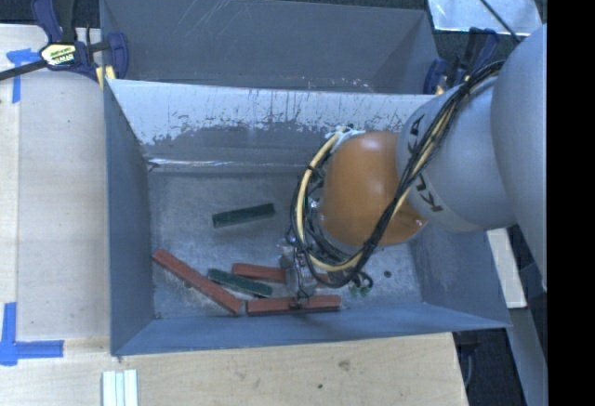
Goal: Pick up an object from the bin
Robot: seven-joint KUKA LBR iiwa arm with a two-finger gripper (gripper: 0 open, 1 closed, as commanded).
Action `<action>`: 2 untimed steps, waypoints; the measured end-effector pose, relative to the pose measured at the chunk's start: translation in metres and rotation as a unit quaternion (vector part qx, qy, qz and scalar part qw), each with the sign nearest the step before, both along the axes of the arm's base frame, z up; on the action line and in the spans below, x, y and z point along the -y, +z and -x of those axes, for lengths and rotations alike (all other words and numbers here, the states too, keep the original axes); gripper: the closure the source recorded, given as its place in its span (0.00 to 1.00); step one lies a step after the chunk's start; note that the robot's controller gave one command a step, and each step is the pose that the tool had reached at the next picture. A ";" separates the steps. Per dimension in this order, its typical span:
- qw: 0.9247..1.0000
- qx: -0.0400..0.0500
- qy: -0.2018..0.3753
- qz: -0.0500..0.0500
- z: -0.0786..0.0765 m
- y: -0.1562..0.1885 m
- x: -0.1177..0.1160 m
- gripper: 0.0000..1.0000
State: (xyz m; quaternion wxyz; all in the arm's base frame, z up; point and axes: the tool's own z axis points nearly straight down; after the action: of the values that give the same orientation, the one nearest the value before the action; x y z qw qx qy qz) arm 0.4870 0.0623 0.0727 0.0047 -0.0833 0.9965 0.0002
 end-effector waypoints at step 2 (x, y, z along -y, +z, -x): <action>1.000 -0.003 0.006 0.000 -0.005 0.049 -0.022 0.00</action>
Offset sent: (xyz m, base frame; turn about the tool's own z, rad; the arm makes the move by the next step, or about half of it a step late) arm -0.0049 0.0303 0.0173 0.0049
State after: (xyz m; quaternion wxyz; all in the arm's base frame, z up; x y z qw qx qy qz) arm 0.4916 0.0839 0.1218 0.0017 -0.0897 0.9960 0.0001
